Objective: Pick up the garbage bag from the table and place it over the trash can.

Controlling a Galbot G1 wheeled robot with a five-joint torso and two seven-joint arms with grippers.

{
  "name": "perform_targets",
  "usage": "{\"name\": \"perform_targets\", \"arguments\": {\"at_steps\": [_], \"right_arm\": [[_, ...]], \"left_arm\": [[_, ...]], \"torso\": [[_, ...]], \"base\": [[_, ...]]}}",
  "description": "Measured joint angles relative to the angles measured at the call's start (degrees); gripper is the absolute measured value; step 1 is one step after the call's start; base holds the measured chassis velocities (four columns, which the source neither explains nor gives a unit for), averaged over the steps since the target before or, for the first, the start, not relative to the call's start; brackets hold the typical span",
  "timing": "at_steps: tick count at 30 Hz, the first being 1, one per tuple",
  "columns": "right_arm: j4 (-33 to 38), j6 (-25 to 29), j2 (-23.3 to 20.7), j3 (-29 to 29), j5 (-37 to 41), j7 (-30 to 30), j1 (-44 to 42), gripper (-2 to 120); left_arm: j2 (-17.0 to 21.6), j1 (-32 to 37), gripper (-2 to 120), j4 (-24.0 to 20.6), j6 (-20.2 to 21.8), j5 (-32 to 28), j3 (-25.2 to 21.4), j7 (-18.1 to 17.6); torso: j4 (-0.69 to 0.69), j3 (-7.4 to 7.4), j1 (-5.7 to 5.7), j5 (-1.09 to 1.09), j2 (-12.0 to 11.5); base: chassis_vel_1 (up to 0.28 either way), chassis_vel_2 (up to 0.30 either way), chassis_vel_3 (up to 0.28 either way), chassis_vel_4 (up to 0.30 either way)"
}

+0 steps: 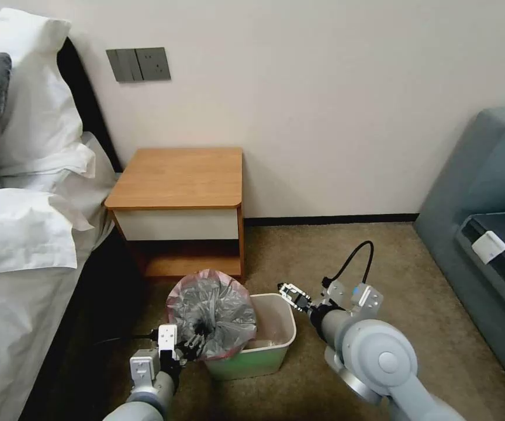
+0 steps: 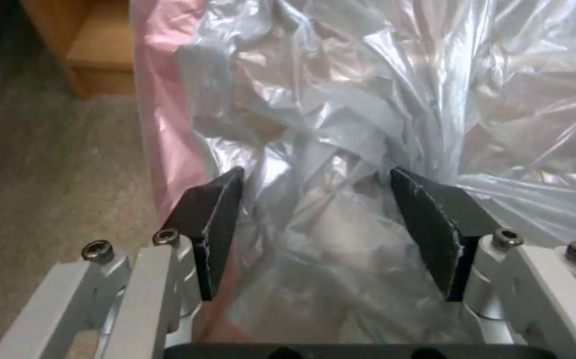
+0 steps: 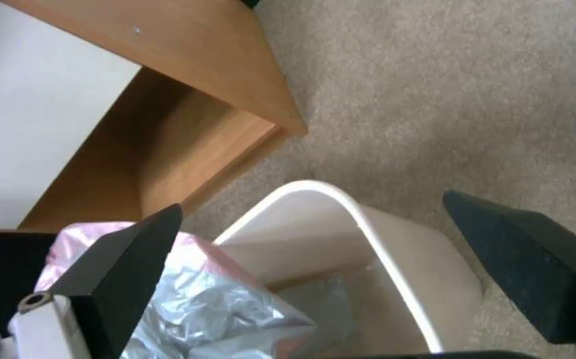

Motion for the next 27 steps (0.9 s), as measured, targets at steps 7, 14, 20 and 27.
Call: {"name": "perform_targets", "arguments": {"at_steps": [7, 14, 20, 27], "right_arm": [[-0.3, 0.1, 0.3, 0.3, -0.8, 0.0, -0.9, 100], [-0.4, 0.1, 0.8, 0.5, -1.5, -0.1, -1.4, 100], [-0.2, 0.2, 1.0, 0.5, -1.7, -0.1, -1.3, 100], [0.1, 0.1, 1.1, 0.5, -2.1, -0.4, -1.0, 100]], "left_arm": [[1.1, -2.3, 55, 0.8, 2.1, -2.6, 0.9, -1.3], [2.0, -4.0, 46, 1.2, 5.3, -5.9, 1.6, -3.5], [2.3, -4.1, 33, 1.7, 6.0, -6.9, 2.0, -4.0], [2.2, -3.8, 14, 1.7, 5.7, -6.8, 2.0, -4.0]], "torso": [[0.0, 0.0, 0.0, 0.0, 0.0], [0.0, 0.0, 0.0, 0.0, 0.0], [0.0, 0.0, 0.0, 0.0, 0.0], [0.0, 0.0, 0.0, 0.01, 0.0]], "base": [[0.0, 0.0, 0.0, 0.0], [0.0, 0.0, 0.0, 0.0], [0.0, 0.0, 0.0, 0.0], [0.0, 0.0, 0.0, 0.0]]}}
